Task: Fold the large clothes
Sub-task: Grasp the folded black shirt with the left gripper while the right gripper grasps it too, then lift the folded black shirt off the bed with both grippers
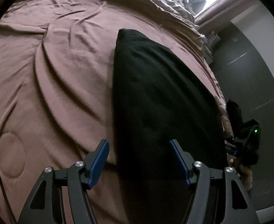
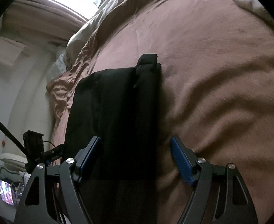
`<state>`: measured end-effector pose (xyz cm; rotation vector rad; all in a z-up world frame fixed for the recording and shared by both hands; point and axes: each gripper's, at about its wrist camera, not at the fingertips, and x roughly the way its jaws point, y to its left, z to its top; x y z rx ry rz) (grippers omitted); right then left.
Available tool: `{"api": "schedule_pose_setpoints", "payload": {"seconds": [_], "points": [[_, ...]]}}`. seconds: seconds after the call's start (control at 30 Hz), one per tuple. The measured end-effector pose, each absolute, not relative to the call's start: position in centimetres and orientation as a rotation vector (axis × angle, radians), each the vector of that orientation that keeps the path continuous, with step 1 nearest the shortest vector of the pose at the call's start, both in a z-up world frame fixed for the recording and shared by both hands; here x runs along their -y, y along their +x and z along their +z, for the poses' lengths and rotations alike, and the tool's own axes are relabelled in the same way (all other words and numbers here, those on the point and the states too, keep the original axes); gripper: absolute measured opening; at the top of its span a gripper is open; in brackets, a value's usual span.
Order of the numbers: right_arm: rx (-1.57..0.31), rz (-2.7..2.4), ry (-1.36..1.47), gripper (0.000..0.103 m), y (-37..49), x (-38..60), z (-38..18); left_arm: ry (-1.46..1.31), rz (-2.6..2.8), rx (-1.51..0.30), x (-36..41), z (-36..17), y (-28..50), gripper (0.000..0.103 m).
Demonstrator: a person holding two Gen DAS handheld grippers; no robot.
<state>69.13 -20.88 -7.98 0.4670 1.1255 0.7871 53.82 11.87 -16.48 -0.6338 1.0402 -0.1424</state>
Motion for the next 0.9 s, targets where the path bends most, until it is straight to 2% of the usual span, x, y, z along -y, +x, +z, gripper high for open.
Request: {"api": "schedule_pose_setpoints", "payload": {"seconds": [0.23,0.33,0.37,0.43,0.53,0.7,0.9], "points": [[-1.195,0.908,0.554,0.075,72.5,19.2,-9.5,-0.669,-0.153,-1.041,-12.2,-17.7,55.9,0.067],[-1.219,0.941,0.558,0.073,73.6,17.8,-10.1,-0.677,-0.150,-1.050,-12.0,-18.2,56.7,0.063],[-1.220,0.935,0.548,0.068,73.7,17.6,-10.2,-0.676,-0.142,-1.050,-11.9,-18.2,56.9,0.062],[-1.232,0.920,0.537,0.036,74.0,17.1,-10.3,-0.671,-0.127,-1.050,-11.8,-18.0,56.9,0.057],[-1.188,0.938,0.515,0.021,73.5,17.0,-9.4,-0.651,-0.117,-1.037,-11.6,-17.0,56.5,0.047],[-1.095,0.952,0.440,0.015,70.9,16.4,-6.2,-0.609,-0.132,-0.980,-10.8,-14.0,55.3,0.029],[-0.972,0.969,0.389,0.015,66.4,16.9,-2.4,-0.569,-0.181,-0.870,-9.3,-9.0,52.5,0.024]]}}
